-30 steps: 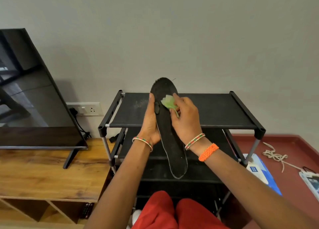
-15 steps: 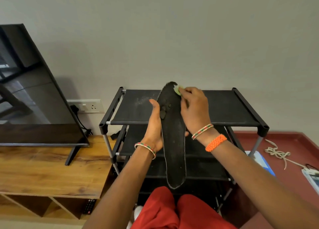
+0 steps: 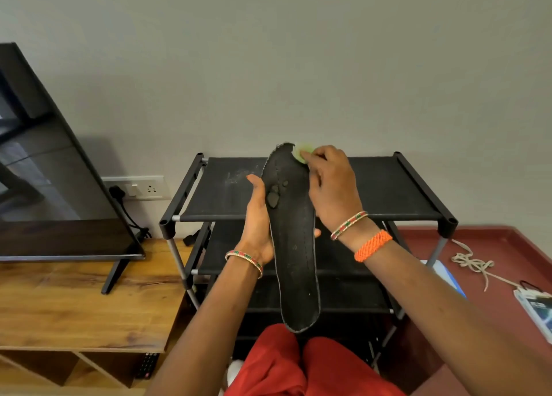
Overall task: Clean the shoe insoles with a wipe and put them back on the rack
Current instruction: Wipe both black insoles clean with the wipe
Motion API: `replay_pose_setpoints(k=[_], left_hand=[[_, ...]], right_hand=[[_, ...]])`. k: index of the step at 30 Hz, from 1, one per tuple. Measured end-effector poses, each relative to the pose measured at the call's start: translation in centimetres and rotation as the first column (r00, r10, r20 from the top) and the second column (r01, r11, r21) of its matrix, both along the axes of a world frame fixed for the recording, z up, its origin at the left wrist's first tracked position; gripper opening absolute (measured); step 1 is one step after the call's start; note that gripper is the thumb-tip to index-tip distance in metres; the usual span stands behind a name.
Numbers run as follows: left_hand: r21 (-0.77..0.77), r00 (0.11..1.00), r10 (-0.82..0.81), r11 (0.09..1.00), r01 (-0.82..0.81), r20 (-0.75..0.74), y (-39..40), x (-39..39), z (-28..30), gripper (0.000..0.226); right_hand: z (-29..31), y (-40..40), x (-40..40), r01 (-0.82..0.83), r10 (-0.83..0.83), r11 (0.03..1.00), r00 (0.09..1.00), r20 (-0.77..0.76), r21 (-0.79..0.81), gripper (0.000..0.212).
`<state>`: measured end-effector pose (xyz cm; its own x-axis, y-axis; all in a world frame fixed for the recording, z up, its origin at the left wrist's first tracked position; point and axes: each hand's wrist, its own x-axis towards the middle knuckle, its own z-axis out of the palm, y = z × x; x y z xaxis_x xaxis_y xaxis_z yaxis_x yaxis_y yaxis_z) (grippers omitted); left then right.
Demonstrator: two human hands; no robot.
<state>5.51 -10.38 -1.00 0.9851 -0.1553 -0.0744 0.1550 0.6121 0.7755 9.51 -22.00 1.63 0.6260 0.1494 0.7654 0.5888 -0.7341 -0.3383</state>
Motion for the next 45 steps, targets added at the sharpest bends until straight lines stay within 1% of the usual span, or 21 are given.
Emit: replay_pose_setpoints(k=[2,4,6,8,10,13,17,19,21,23,24,26,28,30,33,36,37,39,41,43,45], left_hand=[[-0.044,0.998,0.065,0.997,-0.064,0.014,0.4,0.3,0.1,0.079],[-0.069,0.991,0.128,0.990,-0.126,0.029,1.0,0.8,0.3,0.076],[-0.047,0.991,0.131,0.990,-0.130,0.031,1.0,0.9,0.3,0.075],[-0.038,0.996,0.092,0.995,-0.092,-0.004,0.5,0.8,-0.1,0.078],[-0.055,0.998,0.046,0.997,-0.049,-0.042,0.0,0.8,-0.5,0.082],[-0.076,0.998,-0.035,0.997,0.031,-0.061,-0.3,0.8,-1.0,0.087],[-0.015,0.985,-0.155,0.988,0.154,-0.075,-0.7,0.1,-1.4,0.091],[-0.014,0.981,-0.173,0.985,0.173,-0.085,-0.7,0.0,-1.7,0.091],[-0.043,0.983,-0.161,0.987,0.158,-0.092,-0.6,0.0,-2.0,0.091],[-0.095,0.985,-0.152,0.985,0.144,-0.083,-0.6,0.0,-2.2,0.090],[-0.121,0.986,-0.151,0.983,0.141,-0.074,-0.6,-0.1,-2.2,0.089],[-0.163,0.988,-0.147,0.977,0.138,-0.041,-1.1,-0.4,-1.7,0.080],[-0.161,0.994,-0.113,0.981,0.112,-0.003,-1.9,-0.5,-1.5,0.066],[-0.231,0.996,-0.090,0.969,0.084,-0.019,-2.5,-0.7,-1.2,0.057],[-0.310,0.998,-0.019,0.951,0.000,-0.058,-2.6,-0.7,-1.4,0.059],[-0.370,0.998,0.054,0.927,-0.062,-0.032,-2.3,-0.6,-1.9,0.067],[-0.346,0.996,0.083,0.934,-0.090,-0.035,-2.3,-0.3,-2.1,0.066],[-0.301,0.993,0.097,0.947,-0.111,-0.063,-2.5,-0.1,-2.2,0.053],[-0.213,0.990,0.110,0.969,-0.127,-0.092,-2.8,-0.1,-2.2,0.055],[-0.111,0.997,0.058,0.992,-0.064,-0.057,-3.0,-0.4,-1.8,0.055],[-0.037,0.999,0.043,0.998,-0.044,-0.030,-3.0,-0.4,-1.7,0.048]], right_hand=[[-0.6,-0.4,-0.9,-0.037,0.036,0.996,0.999,-0.014,-0.078,0.029],[-1.9,-0.9,-2.4,-0.069,0.056,0.981,0.995,-0.078,-0.184,0.032],[-2.7,-1.4,-3.2,-0.074,0.030,0.963,0.985,-0.172,-0.257,0.035],[-2.6,-1.6,-2.8,-0.069,0.008,0.959,0.976,-0.219,-0.273,0.031],[-2.0,-1.3,-2.1,-0.021,-0.027,0.966,0.984,-0.178,-0.258,0.026],[-1.0,-1.0,-0.5,0.051,-0.075,0.973,0.992,-0.100,-0.225,0.030],[0.8,-1.3,1.6,0.076,-0.088,0.976,0.995,-0.051,-0.205,0.034],[1.6,-1.7,2.3,0.071,-0.076,0.991,0.996,-0.040,-0.111,0.032],[2.4,-2.3,2.3,0.080,-0.080,0.993,0.997,-0.001,0.084,0.029],[3.0,-2.5,1.5,0.061,-0.086,0.963,0.993,0.086,0.263,0.024],[2.9,-2.3,1.0,0.039,-0.078,0.953,0.990,0.120,0.301,0.020],[2.1,-1.3,-0.2,-0.016,-0.019,0.967,0.991,0.134,0.254,0.012],[0.7,0.0,-1.2,-0.060,0.057,0.989,0.998,0.029,0.138,0.008],[-0.4,1.2,-2.1,-0.100,0.108,0.992,0.987,-0.121,0.071,0.009],[-1.1,2.5,-4.1,-0.182,0.204,0.978,0.936,-0.286,0.101,0.008],[-1.3,2.9,-5.4,-0.238,0.245,0.969,0.894,-0.375,0.068,0.010],[-1.2,2.8,-5.3,-0.270,0.263,0.962,0.883,-0.388,0.037,0.011],[-0.6,2.5,-4.2,-0.289,0.257,0.957,0.896,-0.362,-0.035,0.014],[0.4,2.2,-2.3,-0.204,0.175,0.976,0.943,-0.282,-0.075,0.017],[1.5,2.0,-0.9,-0.091,0.079,0.995,0.973,-0.215,-0.047,0.022],[1.7,2.3,-1.2,-0.073,0.074,0.997,0.976,-0.204,0.010,0.026]])
